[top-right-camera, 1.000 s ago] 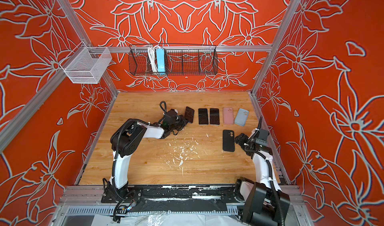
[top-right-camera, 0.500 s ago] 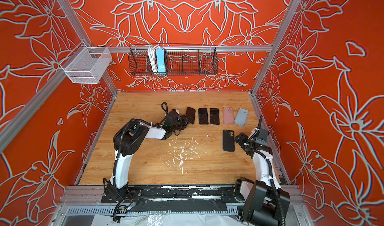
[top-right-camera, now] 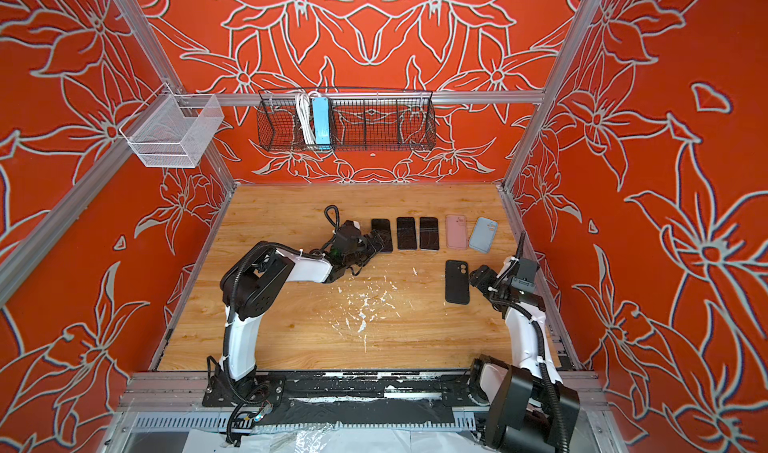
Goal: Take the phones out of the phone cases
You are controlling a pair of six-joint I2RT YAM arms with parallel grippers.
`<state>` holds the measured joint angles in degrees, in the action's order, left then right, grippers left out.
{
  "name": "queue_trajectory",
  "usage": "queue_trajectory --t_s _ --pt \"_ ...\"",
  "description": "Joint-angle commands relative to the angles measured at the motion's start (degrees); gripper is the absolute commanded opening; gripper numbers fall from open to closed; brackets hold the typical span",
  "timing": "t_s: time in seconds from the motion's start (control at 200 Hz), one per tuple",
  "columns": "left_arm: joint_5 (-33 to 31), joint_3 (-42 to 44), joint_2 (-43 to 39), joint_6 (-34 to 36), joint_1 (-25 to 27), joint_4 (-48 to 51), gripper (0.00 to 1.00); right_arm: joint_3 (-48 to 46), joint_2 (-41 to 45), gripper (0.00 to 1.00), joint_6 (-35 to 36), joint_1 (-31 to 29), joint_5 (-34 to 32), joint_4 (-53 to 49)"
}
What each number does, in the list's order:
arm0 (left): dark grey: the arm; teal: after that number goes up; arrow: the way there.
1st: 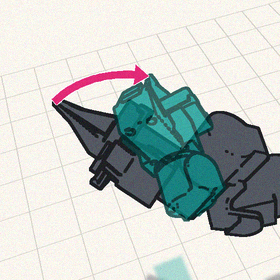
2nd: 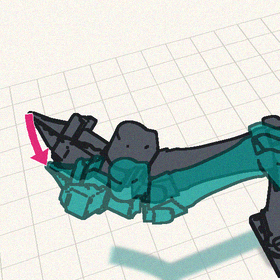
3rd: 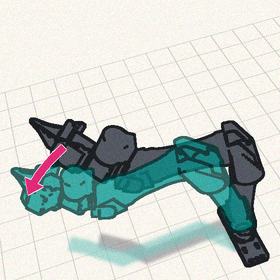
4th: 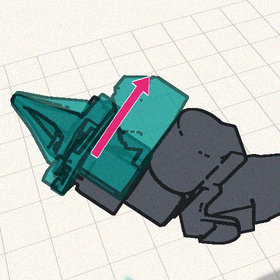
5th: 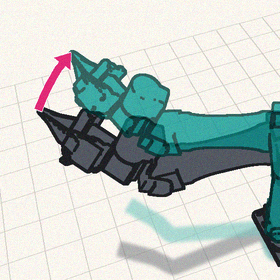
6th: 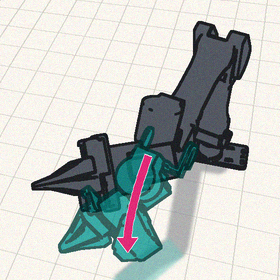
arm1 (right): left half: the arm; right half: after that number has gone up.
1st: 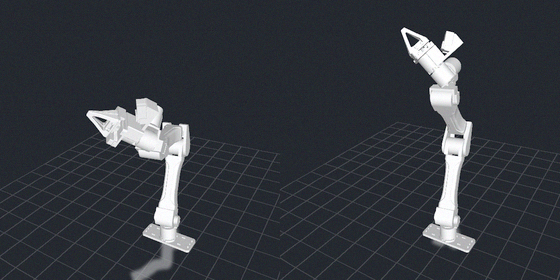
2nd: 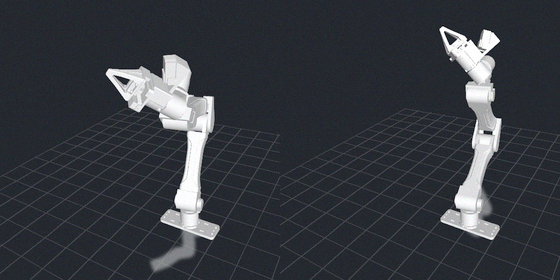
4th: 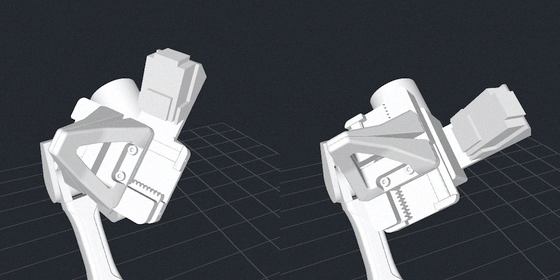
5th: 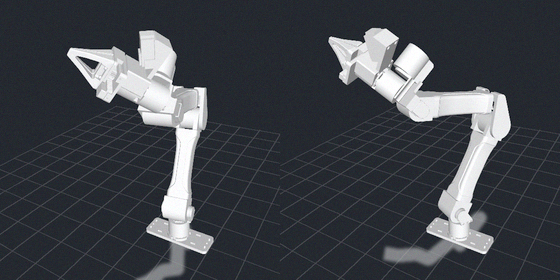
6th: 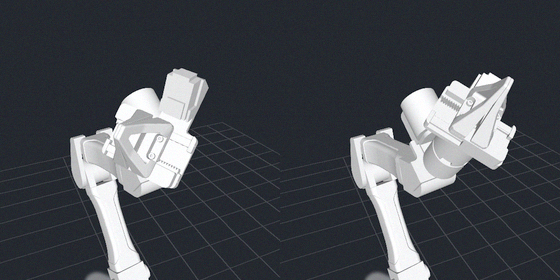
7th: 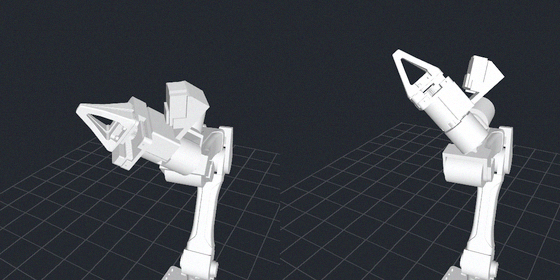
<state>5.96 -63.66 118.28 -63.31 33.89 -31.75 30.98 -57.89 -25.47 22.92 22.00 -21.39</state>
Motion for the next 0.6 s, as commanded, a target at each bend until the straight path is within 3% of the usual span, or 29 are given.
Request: queue_trajectory --t_s 0.0,0.275,0.445,0.596 --pt "-2.86 1.11 -3.71 3.23 0.56 6.43 0.97 0.68 0.54 0.98 0.17 0.37 0.22 1.39" --pt "-10.79 6.28 -14.45 8.55 1.10 17.95 0.97 1.65 0.73 0.98 -0.54 0.29 0.56 5.61" --pt "-23.50 5.26 -28.97 26.56 -0.25 35.73 0.97 3.29 -1.63 0.98 2.35 -0.60 3.88 11.76" --pt "-29.91 10.81 -41.37 40.20 -3.16 37.33 0.97 5.70 -7.41 0.98 2.49 -4.02 -2.13 16.04"
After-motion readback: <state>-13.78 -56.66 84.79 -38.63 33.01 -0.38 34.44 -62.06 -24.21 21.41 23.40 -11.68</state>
